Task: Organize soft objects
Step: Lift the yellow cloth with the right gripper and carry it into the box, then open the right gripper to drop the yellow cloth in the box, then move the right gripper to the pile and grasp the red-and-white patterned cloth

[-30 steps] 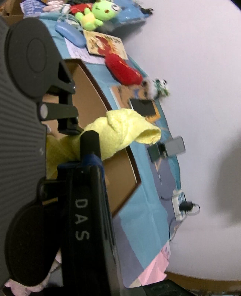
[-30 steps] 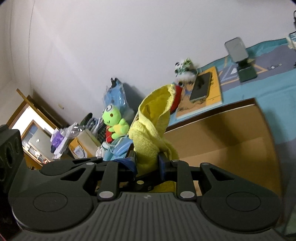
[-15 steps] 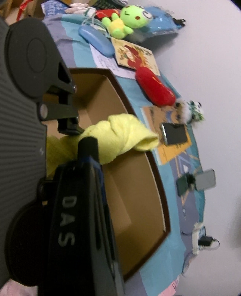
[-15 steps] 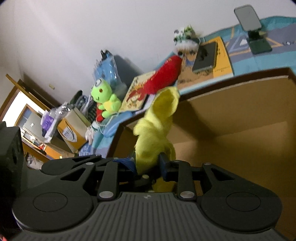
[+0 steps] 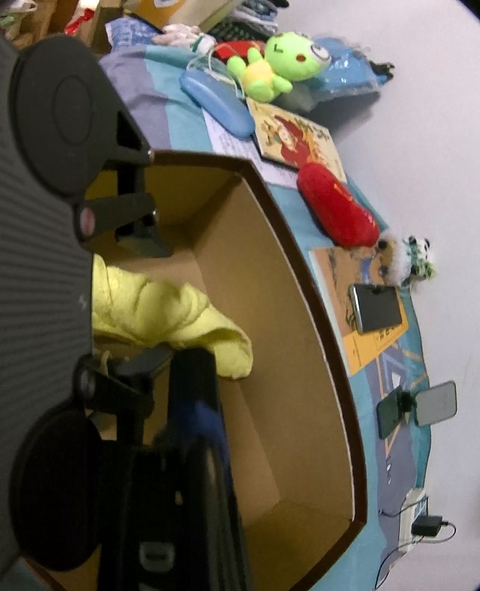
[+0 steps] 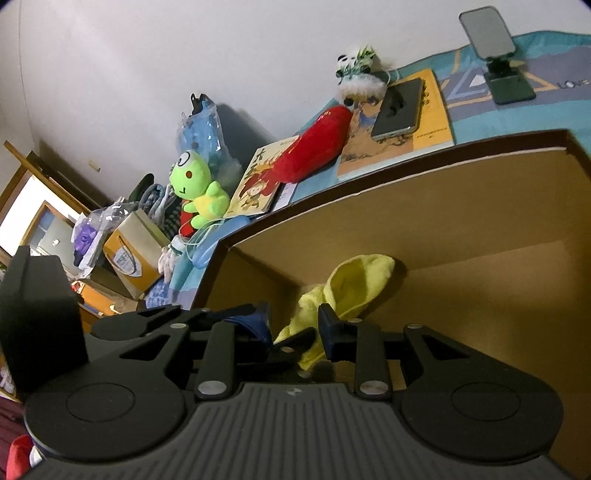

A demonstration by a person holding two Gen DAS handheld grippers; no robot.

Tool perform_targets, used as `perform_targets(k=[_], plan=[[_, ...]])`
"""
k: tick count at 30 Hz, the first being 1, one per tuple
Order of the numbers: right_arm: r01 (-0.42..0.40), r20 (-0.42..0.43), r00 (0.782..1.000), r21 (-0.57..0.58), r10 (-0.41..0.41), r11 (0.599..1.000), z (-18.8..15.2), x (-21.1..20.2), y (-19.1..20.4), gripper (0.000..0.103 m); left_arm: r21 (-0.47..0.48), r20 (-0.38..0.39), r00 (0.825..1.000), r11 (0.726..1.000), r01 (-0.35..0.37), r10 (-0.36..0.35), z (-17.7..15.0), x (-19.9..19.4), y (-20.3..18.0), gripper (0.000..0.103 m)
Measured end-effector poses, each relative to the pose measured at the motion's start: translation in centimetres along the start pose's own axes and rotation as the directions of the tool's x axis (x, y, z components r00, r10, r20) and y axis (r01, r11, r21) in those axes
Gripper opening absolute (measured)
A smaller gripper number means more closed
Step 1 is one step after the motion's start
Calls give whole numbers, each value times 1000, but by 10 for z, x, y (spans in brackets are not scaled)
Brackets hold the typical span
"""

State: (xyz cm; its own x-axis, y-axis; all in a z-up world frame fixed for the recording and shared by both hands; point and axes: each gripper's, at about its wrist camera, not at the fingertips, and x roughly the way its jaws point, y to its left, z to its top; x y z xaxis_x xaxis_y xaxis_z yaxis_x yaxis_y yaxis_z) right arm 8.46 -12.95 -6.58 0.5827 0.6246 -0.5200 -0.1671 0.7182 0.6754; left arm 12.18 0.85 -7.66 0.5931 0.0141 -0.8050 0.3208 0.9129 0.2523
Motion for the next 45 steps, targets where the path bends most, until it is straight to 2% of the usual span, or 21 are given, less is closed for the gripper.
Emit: perform_targets(k=[3,15,20,26,32,37,40,42,45], plan=[[18,23,1000,-10,-18,1000,-1,-10,0,12,-16,7,1000,1000,-26,26,-1,-5,5,64],[87,110,991,-35,-83,996,-25,-50,3,12,-48,46,999,999,4,-2,-12,-35,8,65],[85,158,984,-26,-80,996,-37,-67,1,12,-47,69,997,998,44,-41,-19,-53,1,66],[97,248,965,-54,-81,994,-58,-90,4,12,-14,122,987,994,111,-108,-30,-82,-15,71],[133,328,939,-70,-103,989,-78,-120,-3,13,79,152,969,979,187,-197,-45,-104,-44,73],[184,356,921,-43,-157,982,-88,-142,-18,13,181,147,938,941,285,-312,-55,-115,-78,76],[226,376,904,-10,-206,974,-92,-159,-30,13,255,149,910,904,342,-387,-58,-123,-105,80],[253,388,889,27,-243,967,-94,-172,-41,13,299,141,887,873,385,-439,-57,-126,-124,85],[298,405,862,82,-305,951,-98,-195,-59,14,376,124,836,805,459,-534,-56,-133,-155,85]])
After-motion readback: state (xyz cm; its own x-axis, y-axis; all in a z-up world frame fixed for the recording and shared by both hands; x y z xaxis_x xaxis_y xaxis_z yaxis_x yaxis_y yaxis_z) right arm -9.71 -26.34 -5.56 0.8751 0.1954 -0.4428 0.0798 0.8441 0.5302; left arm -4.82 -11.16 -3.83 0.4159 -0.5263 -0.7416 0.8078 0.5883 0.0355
